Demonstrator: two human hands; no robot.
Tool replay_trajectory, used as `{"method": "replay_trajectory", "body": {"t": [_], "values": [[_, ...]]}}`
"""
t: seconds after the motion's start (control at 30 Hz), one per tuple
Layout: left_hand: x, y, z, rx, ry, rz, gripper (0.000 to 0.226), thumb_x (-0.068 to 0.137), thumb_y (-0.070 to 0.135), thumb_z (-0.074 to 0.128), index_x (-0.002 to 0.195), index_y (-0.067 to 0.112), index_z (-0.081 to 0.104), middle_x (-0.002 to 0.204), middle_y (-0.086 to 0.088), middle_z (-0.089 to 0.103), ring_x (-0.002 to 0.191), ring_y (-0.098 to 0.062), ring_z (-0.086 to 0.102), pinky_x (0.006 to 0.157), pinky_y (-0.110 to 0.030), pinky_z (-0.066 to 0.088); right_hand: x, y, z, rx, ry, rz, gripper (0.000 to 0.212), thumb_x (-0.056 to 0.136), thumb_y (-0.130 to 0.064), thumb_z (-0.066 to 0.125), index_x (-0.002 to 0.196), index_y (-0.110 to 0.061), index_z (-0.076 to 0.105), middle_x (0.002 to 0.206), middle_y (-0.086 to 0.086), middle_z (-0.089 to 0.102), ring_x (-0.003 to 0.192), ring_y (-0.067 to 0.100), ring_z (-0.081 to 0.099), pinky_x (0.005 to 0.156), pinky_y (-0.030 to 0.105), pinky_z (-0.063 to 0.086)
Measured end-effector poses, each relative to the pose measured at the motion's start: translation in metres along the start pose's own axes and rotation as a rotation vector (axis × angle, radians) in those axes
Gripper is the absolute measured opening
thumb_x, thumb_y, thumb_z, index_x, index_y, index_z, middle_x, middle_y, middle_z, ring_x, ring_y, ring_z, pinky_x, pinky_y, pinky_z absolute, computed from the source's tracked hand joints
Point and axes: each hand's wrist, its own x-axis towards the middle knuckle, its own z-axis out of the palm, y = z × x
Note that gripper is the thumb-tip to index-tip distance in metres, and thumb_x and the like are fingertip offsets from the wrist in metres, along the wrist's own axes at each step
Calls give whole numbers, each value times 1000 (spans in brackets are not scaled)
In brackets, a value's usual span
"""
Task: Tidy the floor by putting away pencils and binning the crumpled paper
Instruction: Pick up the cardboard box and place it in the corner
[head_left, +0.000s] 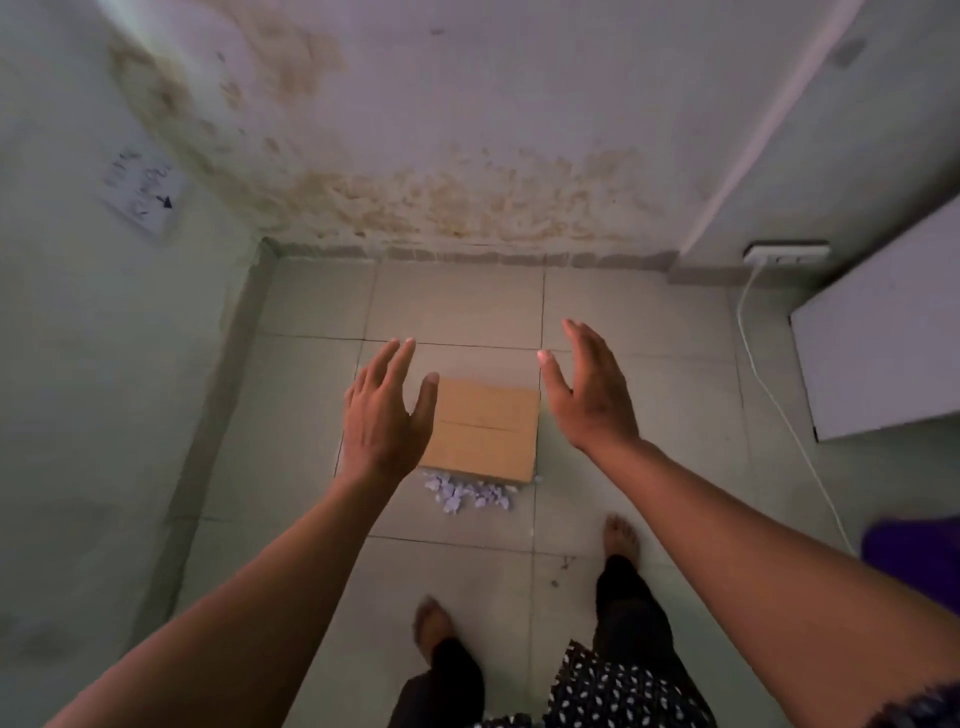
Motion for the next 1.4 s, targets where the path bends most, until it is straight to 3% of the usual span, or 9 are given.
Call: {"method": "replay_trajectory", "body": {"t": [0.2,0.33,0.57,0.83,1.07,1.23,1.4], "values": [[12,-66,25,-8,-178,39,64,99,50,50,153,19,34,156,-6,40,142,-22,36,113,-46,38,-32,8,60,89,-44,209,68,95,-64,36,152,-30,21,160,-2,25,146,15,24,118,42,26],[21,-103,65,-102,-207,-43,67,99,51,51,155,22,31,158,-5,37,143,-21,34,114,-43,35,-34,37,109,164,-49,303,68,94,-63,41,152,-33,23,159,-7,26,145,10,25,117,33,24],[38,-189,204,-149,-258,-137,77,94,60,50,157,22,27,160,-6,34,145,-26,34,112,-48,35,0,131,227,188,-29,408,70,93,-63,43,153,-32,23,159,-7,25,145,13,26,116,35,24],[74,-282,372,-201,-132,-143,70,98,62,40,155,22,31,159,-5,36,145,-27,35,113,-48,33,46,247,363,170,45,463,79,88,-71,43,153,-34,18,161,-5,21,146,19,25,116,43,28],[92,-340,458,-83,-171,-274,87,88,79,36,158,38,7,167,-7,10,149,-40,22,113,-64,28,71,310,440,178,65,578,102,80,-78,50,156,-31,2,163,2,16,147,28,23,116,49,27],[92,-358,480,-25,-133,-261,100,78,88,43,155,36,5,154,-11,39,131,-41,49,100,-59,44,73,331,468,163,52,593,105,78,-77,55,155,-31,1,159,5,28,141,31,34,112,46,33],[93,-358,481,-13,-80,-245,99,78,85,48,154,34,12,146,-11,48,126,-39,52,98,-55,45,75,331,478,178,95,595,93,73,-78,56,146,-31,23,139,8,52,124,34,52,101,46,46]]}}
